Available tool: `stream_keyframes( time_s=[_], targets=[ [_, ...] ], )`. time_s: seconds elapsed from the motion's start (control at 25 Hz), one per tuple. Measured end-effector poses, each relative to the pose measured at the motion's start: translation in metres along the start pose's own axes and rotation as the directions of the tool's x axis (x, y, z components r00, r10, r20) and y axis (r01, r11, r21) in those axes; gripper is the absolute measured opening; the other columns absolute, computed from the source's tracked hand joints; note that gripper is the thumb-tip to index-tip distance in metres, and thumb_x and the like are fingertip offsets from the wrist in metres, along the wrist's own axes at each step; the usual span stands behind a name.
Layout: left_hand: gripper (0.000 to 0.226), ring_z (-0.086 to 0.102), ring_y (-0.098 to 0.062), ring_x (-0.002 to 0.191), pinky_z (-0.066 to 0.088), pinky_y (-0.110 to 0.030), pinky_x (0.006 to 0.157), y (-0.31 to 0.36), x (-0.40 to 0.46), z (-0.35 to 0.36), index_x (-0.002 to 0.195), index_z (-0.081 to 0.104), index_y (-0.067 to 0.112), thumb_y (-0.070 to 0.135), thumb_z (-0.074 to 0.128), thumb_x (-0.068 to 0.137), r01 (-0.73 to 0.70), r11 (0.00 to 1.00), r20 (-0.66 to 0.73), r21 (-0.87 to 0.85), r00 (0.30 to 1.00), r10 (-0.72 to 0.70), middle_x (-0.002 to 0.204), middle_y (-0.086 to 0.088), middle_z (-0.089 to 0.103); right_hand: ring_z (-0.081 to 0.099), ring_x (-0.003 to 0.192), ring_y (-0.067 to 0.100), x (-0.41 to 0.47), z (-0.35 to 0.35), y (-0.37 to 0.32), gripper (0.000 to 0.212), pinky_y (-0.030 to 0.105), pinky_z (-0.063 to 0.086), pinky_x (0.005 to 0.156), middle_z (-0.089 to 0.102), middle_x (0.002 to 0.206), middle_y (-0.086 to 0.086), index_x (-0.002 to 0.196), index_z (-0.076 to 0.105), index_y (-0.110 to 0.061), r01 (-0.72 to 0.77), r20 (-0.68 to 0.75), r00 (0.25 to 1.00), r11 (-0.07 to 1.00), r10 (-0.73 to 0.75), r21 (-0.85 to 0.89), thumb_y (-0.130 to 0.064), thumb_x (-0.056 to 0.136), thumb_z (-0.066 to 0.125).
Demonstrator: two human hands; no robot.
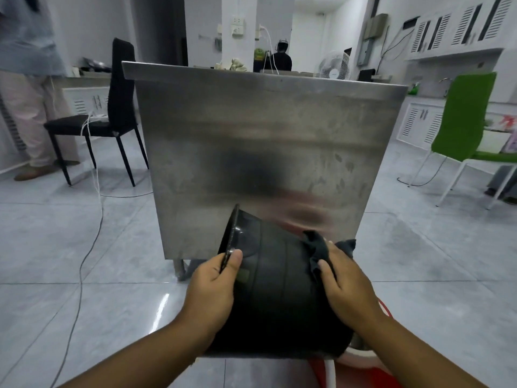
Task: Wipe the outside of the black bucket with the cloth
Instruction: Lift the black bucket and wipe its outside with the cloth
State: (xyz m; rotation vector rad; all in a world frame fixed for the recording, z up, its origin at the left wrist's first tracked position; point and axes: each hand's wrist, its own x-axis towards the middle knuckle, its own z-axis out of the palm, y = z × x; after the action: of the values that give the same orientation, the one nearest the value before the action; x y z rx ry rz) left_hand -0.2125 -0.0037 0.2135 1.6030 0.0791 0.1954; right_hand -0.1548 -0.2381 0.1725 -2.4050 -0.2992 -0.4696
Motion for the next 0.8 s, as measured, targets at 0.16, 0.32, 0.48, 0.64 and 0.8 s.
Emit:
stream_keyframes(
  time_s=[0.16,0.32,0.48,0.64,0.8],
  targets=[
    [0.038,0.072,-0.019,0.087,0.056,-0.032,0.079,0.003,0.009,-0.005,0.092,0.072,0.013,0.038,0.044,0.097,0.018,1.000,-0.099,0.010,0.995,-0.017,0.084,-0.004,0.078,0.002,0.149,-0.002,-0.020,0.019,-0.016,0.063,0.034,0.010,0.122,0.001,0.160,-0.029,0.152,0.002,-0.044,0.181,0.048,0.982,0.983,-0.180,-0.009,-0.040,0.098,0.034],
    [0.038,0.073,-0.013,0.077,0.055,-0.022,0.065,0.001,0.003,0.002,0.089,0.071,0.011,0.037,0.045,0.097,0.023,0.999,-0.055,0.031,0.998,-0.022,0.080,-0.004,0.078,-0.002,0.152,0.011,-0.034,0.038,-0.036,0.066,0.039,0.007,0.123,-0.003,0.165,-0.015,0.156,0.002,-0.028,0.467,0.172,0.879,0.874,-0.444,-0.132,-0.038,0.099,0.034],
    [0.044,0.071,-0.030,0.082,0.058,-0.043,0.073,-0.009,-0.011,0.008,0.085,0.070,0.009,0.047,0.050,0.085,-0.109,0.990,0.088,0.084,0.991,0.102,0.080,-0.013,0.075,0.013,0.150,0.005,-0.017,0.026,-0.053,0.062,0.029,0.014,0.121,0.020,0.163,-0.008,0.156,0.018,-0.020,0.440,0.112,0.892,0.898,-0.439,0.018,-0.032,0.099,0.039],
    [0.054,0.064,-0.027,0.065,0.053,-0.042,0.063,-0.006,-0.017,0.012,0.076,0.065,0.003,0.054,0.048,0.081,-0.252,0.950,0.146,0.184,0.963,0.227,0.063,-0.011,0.066,0.053,0.121,0.010,0.012,0.005,-0.032,0.038,0.027,0.041,0.097,0.058,0.132,-0.008,0.139,0.048,-0.030,0.041,0.097,0.993,0.982,-0.060,0.185,-0.032,0.103,0.037],
    [0.041,0.071,-0.013,0.075,0.057,-0.027,0.071,0.000,-0.005,0.002,0.086,0.073,0.011,0.045,0.049,0.087,-0.140,0.980,0.022,0.139,0.990,0.138,0.079,-0.005,0.077,0.062,0.092,0.030,0.023,-0.012,0.009,0.033,0.040,0.048,0.080,0.068,0.095,0.010,0.096,0.064,-0.013,-0.260,0.123,0.959,0.965,0.254,0.041,-0.031,0.104,0.037]
  ],
)
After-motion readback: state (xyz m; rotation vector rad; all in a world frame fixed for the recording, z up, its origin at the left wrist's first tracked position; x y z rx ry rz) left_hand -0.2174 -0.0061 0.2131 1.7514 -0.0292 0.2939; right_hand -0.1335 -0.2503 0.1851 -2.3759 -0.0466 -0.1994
